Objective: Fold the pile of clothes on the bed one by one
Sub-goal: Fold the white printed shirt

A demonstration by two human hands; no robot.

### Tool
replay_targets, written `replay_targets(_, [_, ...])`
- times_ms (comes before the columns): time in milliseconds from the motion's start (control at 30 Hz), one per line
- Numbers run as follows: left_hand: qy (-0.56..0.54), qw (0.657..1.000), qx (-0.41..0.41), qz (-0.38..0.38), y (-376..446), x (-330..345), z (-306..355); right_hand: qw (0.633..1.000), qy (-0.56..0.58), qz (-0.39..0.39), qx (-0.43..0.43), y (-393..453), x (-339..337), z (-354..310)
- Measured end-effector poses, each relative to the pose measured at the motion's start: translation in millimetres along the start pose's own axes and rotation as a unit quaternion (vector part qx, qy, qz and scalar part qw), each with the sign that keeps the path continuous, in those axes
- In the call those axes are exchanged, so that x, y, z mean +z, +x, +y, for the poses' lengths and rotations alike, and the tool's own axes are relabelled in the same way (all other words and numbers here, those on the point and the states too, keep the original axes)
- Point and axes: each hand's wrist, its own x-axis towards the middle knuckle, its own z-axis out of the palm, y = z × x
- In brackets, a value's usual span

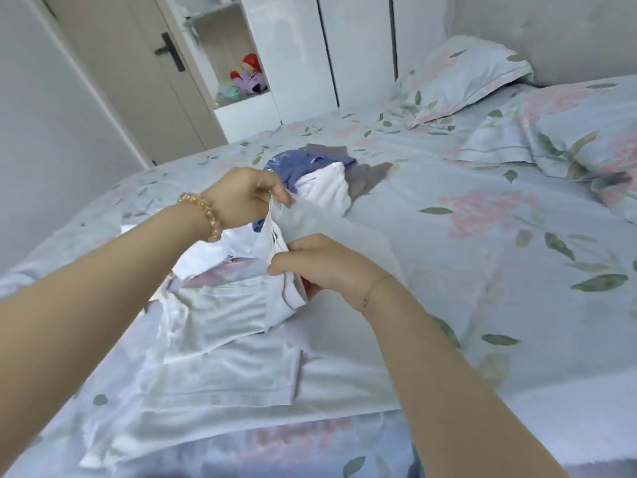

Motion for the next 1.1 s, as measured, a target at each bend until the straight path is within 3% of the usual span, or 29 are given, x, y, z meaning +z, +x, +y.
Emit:
replay_targets(167, [-0.013, 0.996, -0.086, -0.002, -75.4, -3.9, -85.8, 0.998, -0.012, -0.056, 0.024, 55.2, 94.7, 18.0])
replay_targets(333, [-0.025, 0.975, -0.221, -0.009, -127.3, 23.6, -162.5, 0.994, -0.080, -0.055, 0.041, 99.7, 170.4, 53.9])
replay_targets(500, [-0.045, 0.974, -0.220, 0.036, -172.2, 59.4, -187.7, 0.970, -0.221, -0.088, 0.048, 108.0, 207.6, 83.8])
replay_targets(633, [-0.018, 0.971, -0.224, 0.086, -202.7, 59.9, -191.7, 0.970, -0.199, -0.129, 0.053, 105.2, 215.3, 83.6])
replay_targets(700, [-0.036, 0.947, -0.284, 0.149, -216.9, 56.8, -187.4, 0.970, -0.175, -0.162, 0.057, 99.1, 209.7, 79.9])
replay_targets(767, [-0.081, 0.898, -0.392, 0.181, -232.7, 54.5, -176.1, 0.969, -0.173, -0.168, 0.046, 94.2, 203.7, 79.5])
replay_targets(867, [-0.135, 0.847, -0.504, 0.105, -260.7, 50.5, -151.0, 0.976, -0.180, -0.125, 0.015, 91.5, 193.3, 78.0])
replay_targets(967, [-0.136, 0.838, -0.527, 0.026, -284.6, 55.7, -122.6, 0.954, -0.289, -0.026, -0.071, 94.7, 173.6, 76.0])
replay_targets(1100, [-0.171, 0.833, -0.526, 0.026, -297.2, 68.1, -99.5, 0.923, -0.367, 0.036, -0.107, 119.5, 155.9, 78.3])
